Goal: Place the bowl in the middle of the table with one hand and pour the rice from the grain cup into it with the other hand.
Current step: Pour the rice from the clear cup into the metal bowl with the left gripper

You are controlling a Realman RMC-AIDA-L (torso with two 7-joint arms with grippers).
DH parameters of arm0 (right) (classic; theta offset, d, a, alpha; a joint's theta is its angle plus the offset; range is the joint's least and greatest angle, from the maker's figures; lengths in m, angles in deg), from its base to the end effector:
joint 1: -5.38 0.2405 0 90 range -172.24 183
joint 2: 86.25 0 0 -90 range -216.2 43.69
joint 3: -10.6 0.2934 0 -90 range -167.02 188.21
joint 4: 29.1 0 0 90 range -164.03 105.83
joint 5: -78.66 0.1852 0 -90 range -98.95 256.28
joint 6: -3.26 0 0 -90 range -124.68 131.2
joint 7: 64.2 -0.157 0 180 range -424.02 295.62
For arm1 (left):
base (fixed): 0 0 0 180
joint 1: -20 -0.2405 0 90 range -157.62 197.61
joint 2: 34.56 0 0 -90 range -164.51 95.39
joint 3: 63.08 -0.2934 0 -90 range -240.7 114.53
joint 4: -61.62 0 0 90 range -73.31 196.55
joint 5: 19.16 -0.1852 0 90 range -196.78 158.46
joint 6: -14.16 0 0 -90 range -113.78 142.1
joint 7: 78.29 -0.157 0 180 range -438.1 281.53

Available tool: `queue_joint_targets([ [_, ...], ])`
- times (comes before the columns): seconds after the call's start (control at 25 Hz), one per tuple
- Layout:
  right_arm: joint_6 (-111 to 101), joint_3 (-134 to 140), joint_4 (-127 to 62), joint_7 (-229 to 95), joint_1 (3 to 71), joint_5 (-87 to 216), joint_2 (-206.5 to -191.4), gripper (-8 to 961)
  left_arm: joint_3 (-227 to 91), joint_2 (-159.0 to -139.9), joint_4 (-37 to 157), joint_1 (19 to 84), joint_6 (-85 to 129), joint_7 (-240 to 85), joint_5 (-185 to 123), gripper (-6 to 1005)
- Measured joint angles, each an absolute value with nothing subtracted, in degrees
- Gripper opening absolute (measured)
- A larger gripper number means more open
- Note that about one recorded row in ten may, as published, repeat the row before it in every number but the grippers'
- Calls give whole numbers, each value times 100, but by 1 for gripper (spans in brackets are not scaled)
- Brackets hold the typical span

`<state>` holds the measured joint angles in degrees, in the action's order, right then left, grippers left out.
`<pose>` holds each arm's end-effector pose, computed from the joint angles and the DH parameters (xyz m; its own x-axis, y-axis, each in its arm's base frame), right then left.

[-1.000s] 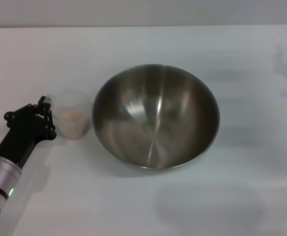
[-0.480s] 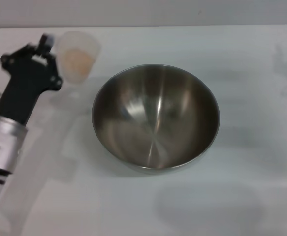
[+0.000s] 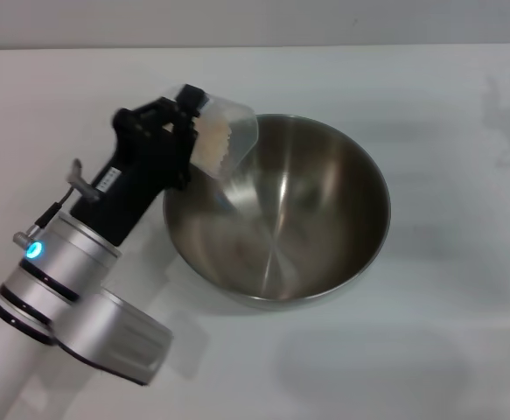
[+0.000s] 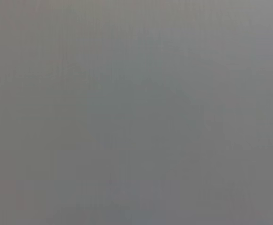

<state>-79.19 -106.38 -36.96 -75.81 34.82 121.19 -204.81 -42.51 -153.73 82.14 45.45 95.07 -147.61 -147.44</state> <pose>0.2951 0.3664 0.0361 0.5878 0.3868 -0.7105 -0.7329 -0.1173 -0.6702 -0.2376 0.3029 -0.0783 0.6740 -0.6436 -0.3626 -0.4336 0.0529 -0.8996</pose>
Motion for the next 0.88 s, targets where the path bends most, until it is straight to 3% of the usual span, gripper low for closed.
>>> queue_joint_targets([
  [0.36, -7919, -10638, -3683, -7580, 3491, 12112, -20481, 399, -4731, -15374, 8478, 4492, 9259, -18030, -15021, 45],
  [0.88, -7918, -10645, -3701, -7301, 3479, 12111, -20490, 405, -4901, -15374, 8615, 4516, 9030, -19366, -15030, 59],
])
